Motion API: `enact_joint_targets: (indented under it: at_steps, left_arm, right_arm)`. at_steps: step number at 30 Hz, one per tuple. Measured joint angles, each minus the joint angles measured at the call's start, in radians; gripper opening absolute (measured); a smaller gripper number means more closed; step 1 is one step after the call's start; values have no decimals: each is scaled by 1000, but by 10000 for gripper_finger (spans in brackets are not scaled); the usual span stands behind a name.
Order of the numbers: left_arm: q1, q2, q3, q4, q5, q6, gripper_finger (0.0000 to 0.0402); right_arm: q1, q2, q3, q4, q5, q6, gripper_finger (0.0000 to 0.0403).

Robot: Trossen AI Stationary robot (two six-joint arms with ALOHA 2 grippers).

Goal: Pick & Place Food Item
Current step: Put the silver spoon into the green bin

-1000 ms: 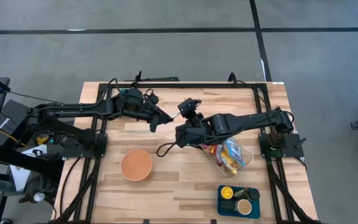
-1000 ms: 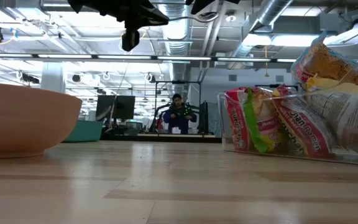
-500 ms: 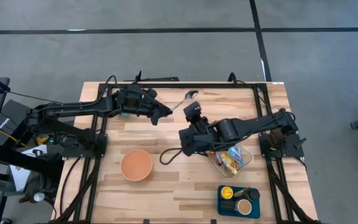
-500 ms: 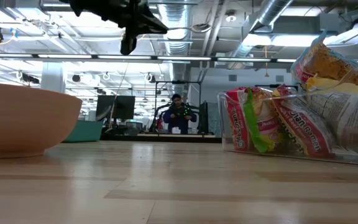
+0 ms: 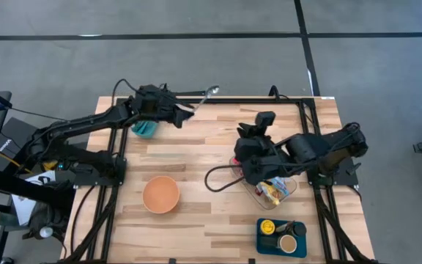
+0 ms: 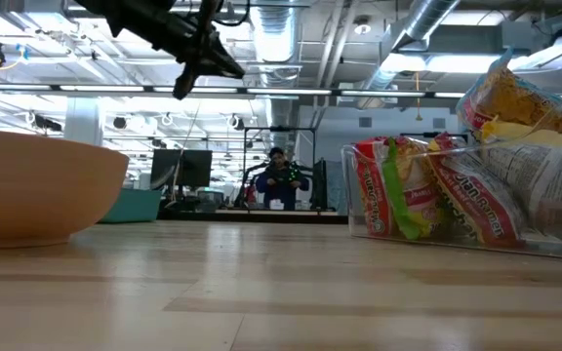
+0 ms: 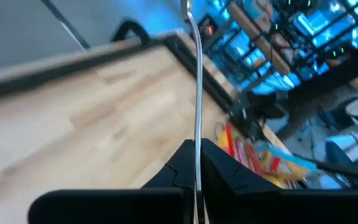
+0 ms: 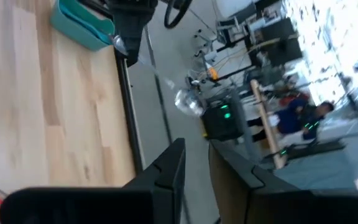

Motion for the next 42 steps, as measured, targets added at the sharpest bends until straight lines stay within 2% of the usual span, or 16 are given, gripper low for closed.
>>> enact_joint_targets:
  at_steps: [9, 14, 20, 26, 31, 35, 42]
  left_arm:
    - [154, -136, 1, -136, 0, 80, 3]
    - [236, -215, 1, -227, -7, 124, 6]
    - [328, -278, 1, -327, -21, 205, 3]
    - [378, -292, -6, -421, -67, 282, 3]
    - [395, -292, -77, -420, -74, 284, 4]
    - [396, -305, -163, -401, -122, 283, 3]
    - [396, -405, -348, -233, -143, 261, 4]
  right_arm:
    - [6, -11, 0, -158, -6, 269, 63]
    - [5, -11, 0, -174, -10, 306, 46]
    - [5, -10, 0, -174, -12, 307, 6]
    - [5, -10, 0, -174, -33, 346, 7]
    - [5, -10, 0, -174, -37, 347, 1]
    - [5, -10, 0, -174, -41, 347, 2]
    - [5, -10, 0, -174, -53, 347, 1]
